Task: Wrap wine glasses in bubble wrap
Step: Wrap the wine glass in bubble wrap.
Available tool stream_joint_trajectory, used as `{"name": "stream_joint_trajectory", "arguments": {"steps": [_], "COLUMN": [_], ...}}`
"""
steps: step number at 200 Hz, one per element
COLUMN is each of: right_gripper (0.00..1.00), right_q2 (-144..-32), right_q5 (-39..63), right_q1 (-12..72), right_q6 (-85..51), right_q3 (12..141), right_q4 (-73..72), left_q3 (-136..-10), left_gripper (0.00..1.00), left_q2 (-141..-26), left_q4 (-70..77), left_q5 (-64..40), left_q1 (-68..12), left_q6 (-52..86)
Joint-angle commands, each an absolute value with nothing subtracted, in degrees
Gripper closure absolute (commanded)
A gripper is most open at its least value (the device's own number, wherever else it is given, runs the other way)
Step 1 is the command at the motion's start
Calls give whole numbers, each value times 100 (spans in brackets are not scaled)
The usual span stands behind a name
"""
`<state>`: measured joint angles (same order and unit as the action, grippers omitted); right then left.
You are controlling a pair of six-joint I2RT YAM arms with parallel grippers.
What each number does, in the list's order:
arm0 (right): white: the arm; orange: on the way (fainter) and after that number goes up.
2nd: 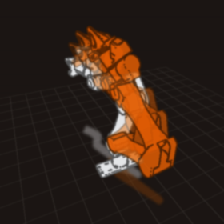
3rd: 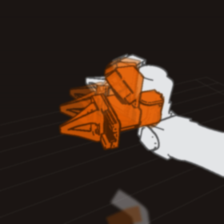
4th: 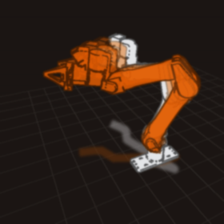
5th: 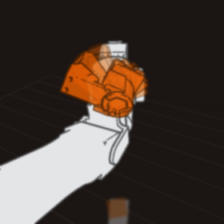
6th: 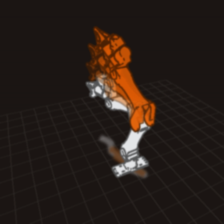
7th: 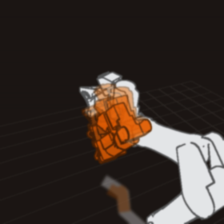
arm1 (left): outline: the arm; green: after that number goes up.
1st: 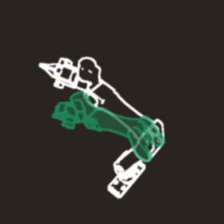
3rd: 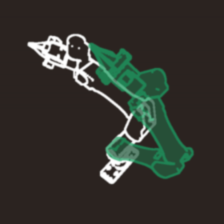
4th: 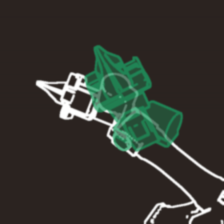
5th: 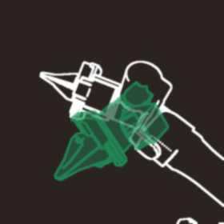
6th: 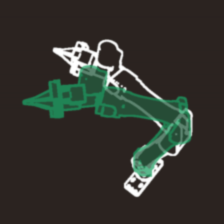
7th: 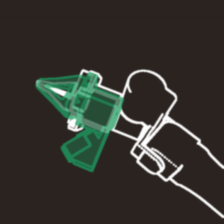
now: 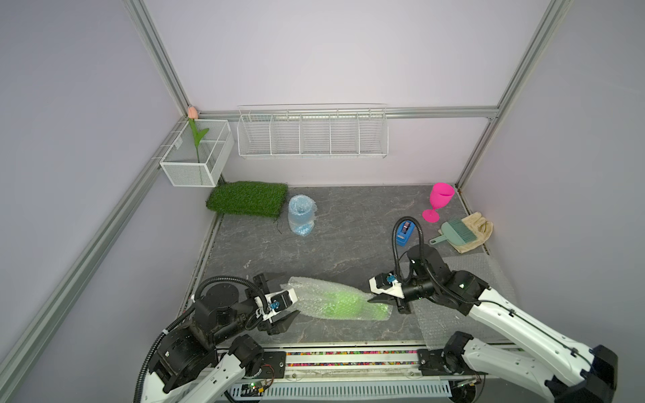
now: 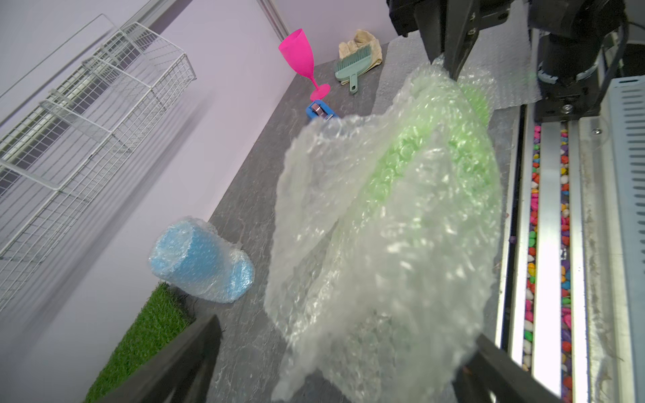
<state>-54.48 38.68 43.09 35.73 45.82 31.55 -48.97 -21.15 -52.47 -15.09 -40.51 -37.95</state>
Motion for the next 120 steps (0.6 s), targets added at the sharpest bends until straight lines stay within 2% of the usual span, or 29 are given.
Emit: {"name": "stream_joint_trajectory", "arguments": {"steps": [1,40,51,69,85,101,120], "right_gripper": [93,93,93,93,93,93,93], "right_q2": [-5501,-5528,-5520,-5501,-5524,-5567,-5637], "right_q5": [4304,4273,4226,4127,4070,4022,3982], "right_q1": [4307,4316,4331,4325,4329,4333,4347], "right_q6": [4003,4158,4160,4151,4107,4042,3941], "right_q3": [4849,4999,5001,5001,5000,4954,4867], "right_q4": [3591,3822,3865,3858,3821,3692,3501], "left_q3": [-5138,-5108,-5098,-5118,-5124,-5170,-5325], "left_gripper": [1,0,11,36,53,66,74], "left_q2": [-2298,-2443,-2463,-2530,-2555,-2581,-2747], "left_q4": [-5592,-5739,-5772,-5824,-5830,-5896,-6126], "left_q5": [-2073,-2339,-2425,-2495,-2522,-2555,-2552], "left_q1": [-4034,-4034,-4034,-4034,-4034,-4034,-4034], "left_q6": [-3710,-3787,-3845,-3887,-3924,-4020,-4199]}}
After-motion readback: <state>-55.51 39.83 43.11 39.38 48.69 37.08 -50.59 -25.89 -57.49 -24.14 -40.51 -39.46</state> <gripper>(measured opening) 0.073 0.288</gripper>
